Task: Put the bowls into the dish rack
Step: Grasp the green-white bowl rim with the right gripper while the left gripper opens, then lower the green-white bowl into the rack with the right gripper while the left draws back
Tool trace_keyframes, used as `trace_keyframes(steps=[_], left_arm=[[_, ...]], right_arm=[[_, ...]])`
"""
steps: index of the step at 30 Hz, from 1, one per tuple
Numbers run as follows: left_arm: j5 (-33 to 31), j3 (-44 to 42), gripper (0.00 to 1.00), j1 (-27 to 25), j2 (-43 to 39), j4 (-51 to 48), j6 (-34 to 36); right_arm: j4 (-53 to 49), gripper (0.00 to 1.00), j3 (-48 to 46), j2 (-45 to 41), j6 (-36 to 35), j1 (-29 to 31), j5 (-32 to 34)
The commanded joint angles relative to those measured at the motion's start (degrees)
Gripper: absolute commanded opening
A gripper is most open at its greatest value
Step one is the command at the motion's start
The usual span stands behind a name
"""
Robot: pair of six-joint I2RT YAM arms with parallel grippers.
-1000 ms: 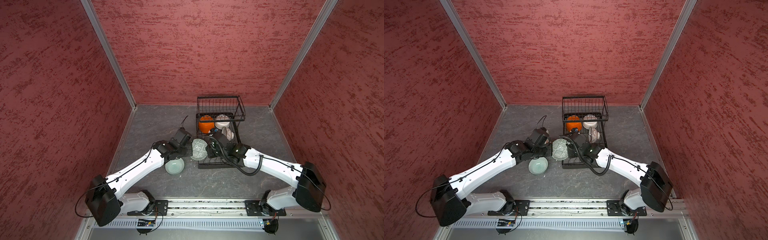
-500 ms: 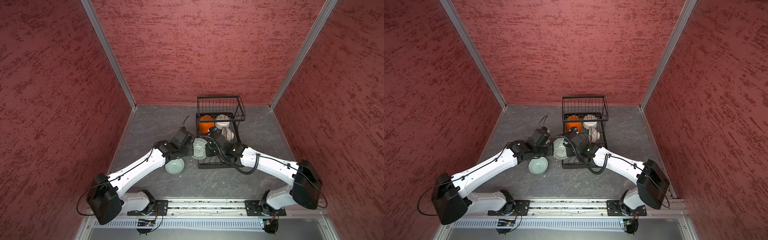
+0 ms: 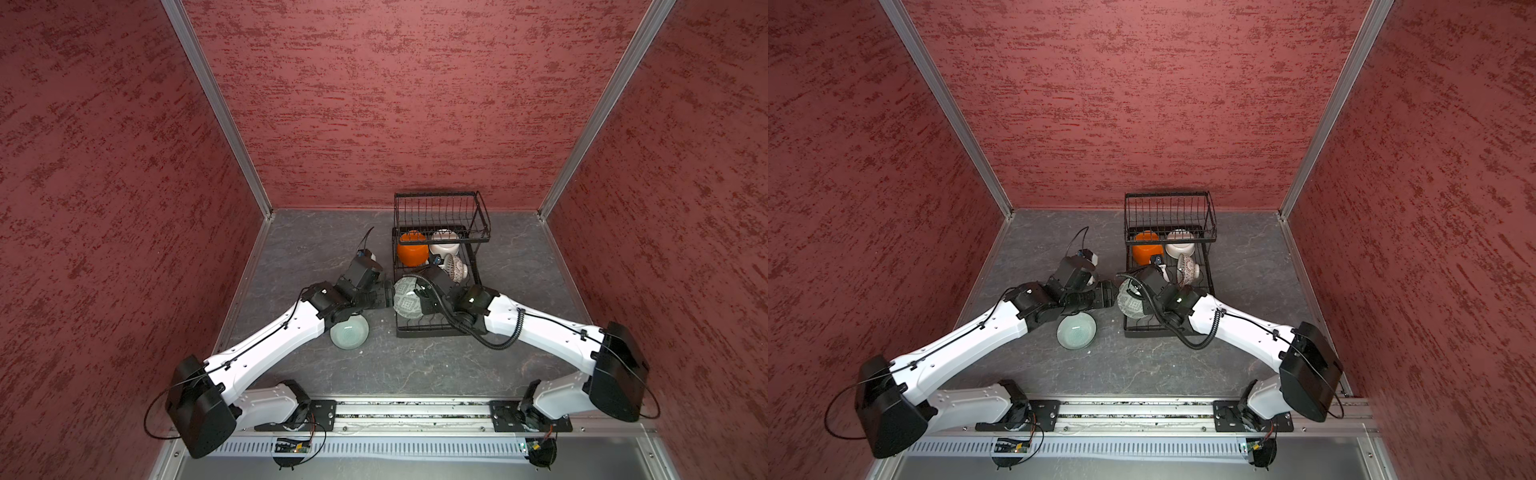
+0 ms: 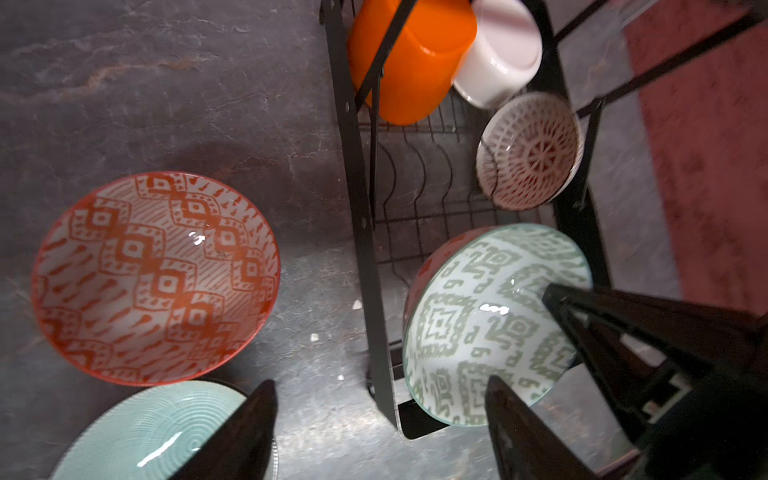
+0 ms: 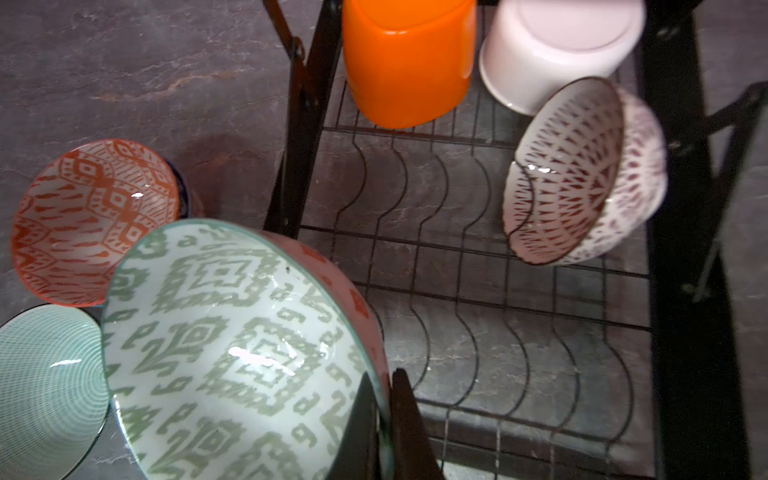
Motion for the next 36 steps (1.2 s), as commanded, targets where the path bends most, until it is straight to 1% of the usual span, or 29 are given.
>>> trace_keyframes(steps=[1, 6, 12, 18, 21, 26, 36], left_arm=[[-0.90, -0.68, 0.99, -0.15, -2.85, 0.99, 0.66], [-1.37, -2.93, 1.00, -0.08, -5.78, 1.36, 0.62], [-1.44, -5.48, 1.00, 0.50, -8.19, 1.31, 0.04], [-1.59, -7.01, 1.00, 1.88, -10.44, 0.52, -0.11], [-1.49, -7.86, 1.00, 2.51, -11.57, 0.71, -0.54], [-0.84, -9.06, 1.00, 3.72, -12.60, 0.84, -0.82], [-0.23, -10.46, 1.00, 4.77, -13.22, 1.19, -1.16]], right_arm=[[-3.56, 0.00, 3.67, -2.65, 0.45, 0.21, 10.21], [-6.35, 0.00, 4.66, -1.49, -1.22, 0.17, 17.97], [-5.21, 0.00, 3.56, 0.75, -3.69, 0.22, 26.24], [-1.58, 0.00, 2.74, 4.55, -6.49, 0.21, 28.09], [-0.45, 0.00, 2.69, 6.82, -7.07, 0.17, 31.05], [1.44, 0.00, 3.25, 9.93, -9.07, 0.15, 33.88], [4.62, 0.00, 5.56, 14.32, -16.05, 0.21, 41.05]])
